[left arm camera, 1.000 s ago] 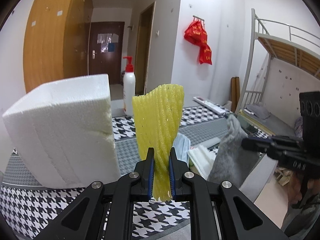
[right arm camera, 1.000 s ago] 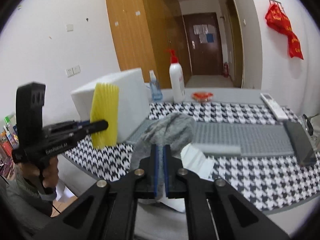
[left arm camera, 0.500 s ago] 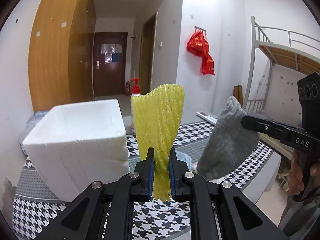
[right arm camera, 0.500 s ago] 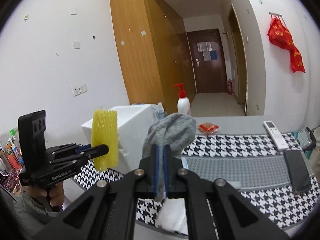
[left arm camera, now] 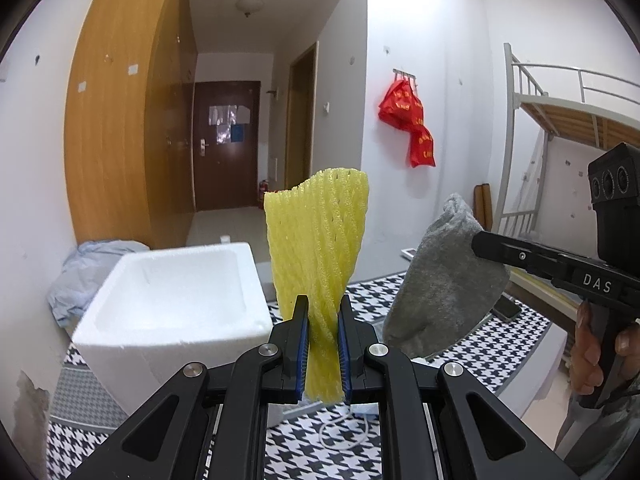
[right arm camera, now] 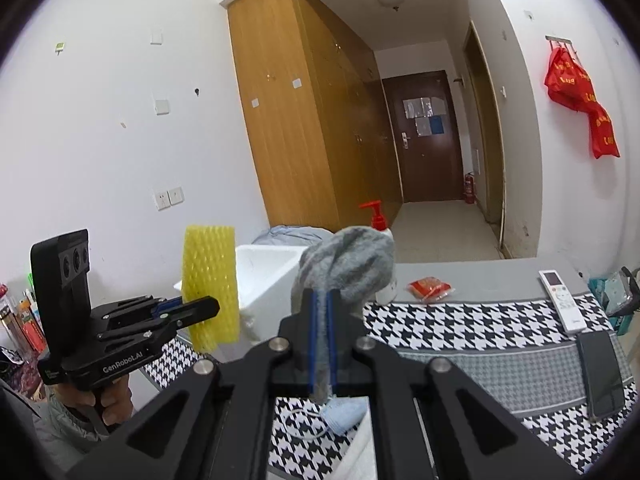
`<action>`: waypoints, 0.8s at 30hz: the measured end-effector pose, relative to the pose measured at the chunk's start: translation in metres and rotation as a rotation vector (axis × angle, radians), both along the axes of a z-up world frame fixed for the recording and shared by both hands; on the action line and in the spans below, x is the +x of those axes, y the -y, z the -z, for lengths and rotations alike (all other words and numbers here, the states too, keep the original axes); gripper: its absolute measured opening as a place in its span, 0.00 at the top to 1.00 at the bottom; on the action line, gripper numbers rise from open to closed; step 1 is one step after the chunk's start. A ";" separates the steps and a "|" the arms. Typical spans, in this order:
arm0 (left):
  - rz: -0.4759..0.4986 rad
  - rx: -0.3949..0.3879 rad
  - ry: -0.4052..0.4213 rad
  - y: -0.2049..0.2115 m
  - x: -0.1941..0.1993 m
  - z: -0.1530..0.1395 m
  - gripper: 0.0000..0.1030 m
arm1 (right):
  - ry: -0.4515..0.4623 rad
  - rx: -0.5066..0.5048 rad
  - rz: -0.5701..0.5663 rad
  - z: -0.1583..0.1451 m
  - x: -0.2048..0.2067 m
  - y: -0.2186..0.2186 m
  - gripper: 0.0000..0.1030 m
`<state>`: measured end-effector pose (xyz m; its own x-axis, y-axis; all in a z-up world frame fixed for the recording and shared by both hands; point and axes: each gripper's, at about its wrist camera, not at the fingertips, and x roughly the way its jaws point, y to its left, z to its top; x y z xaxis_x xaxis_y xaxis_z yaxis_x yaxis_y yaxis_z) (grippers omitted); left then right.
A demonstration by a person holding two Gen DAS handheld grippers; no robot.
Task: Organize soft objects
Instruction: 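Carry the yellow net with the left tool while the right tool carries the sock toward the foam box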
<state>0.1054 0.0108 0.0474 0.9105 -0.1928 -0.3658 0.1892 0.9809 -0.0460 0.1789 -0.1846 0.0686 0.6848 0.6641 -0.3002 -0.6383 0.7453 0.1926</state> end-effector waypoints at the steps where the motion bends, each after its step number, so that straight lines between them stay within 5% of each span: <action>1: -0.005 0.001 0.003 -0.001 0.001 -0.002 0.87 | 0.005 0.000 0.002 -0.001 0.001 -0.001 0.93; 24: -0.141 0.063 0.059 -0.026 0.027 -0.038 0.87 | 0.066 0.003 -0.058 -0.032 0.023 -0.036 0.93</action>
<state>0.1321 0.0368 0.0855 0.9471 -0.0396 -0.3184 0.0497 0.9985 0.0236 0.2020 -0.1487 0.1007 0.6634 0.7040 -0.2537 -0.6916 0.7062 0.1514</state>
